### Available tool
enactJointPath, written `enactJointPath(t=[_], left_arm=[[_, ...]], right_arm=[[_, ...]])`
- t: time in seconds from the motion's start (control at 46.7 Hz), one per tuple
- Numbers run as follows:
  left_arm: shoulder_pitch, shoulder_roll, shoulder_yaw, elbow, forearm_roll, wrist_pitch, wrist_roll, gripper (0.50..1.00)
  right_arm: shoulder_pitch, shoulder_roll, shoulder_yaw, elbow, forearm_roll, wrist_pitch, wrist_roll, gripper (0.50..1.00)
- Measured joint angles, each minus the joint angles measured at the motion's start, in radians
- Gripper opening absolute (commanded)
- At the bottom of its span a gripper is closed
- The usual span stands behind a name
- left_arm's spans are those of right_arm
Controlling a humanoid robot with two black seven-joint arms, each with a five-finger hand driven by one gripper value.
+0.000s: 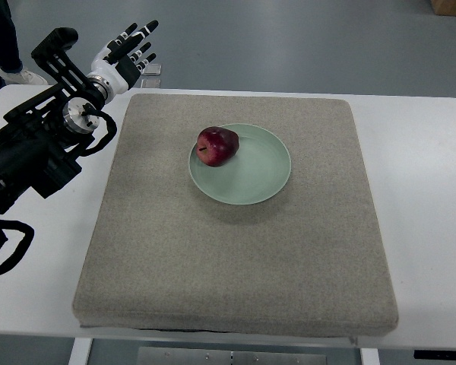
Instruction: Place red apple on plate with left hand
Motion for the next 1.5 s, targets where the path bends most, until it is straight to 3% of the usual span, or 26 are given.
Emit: enactJointPath(t=[0.086,0.171,1.049,1.499], left_arm=[[0.006,-0.002,-0.007,0.041,-0.037,-0.096,-0.002,0.992],[0.011,-0.009,-0.008,0.056,-0.047,-0.120,-0.004,0.992],[0.026,0.000,-0.007,0.057,-0.033,-0.134,-0.020,0.994],[0.016,-0.004,-0.008,0.051,-0.033,-0.122,-0.020,0.992]], right_arm=[[0.000,0.000,0.000,0.000,0.000,0.000,0.000,0.932],[0.000,0.000,0.000,0.000,0.000,0.000,0.000,0.930],[0.000,0.000,0.000,0.000,0.000,-0.002,0.000,0.930],[-0.018,0.000,-0.005,0.058,-0.001,0.015,0.000,0.932]])
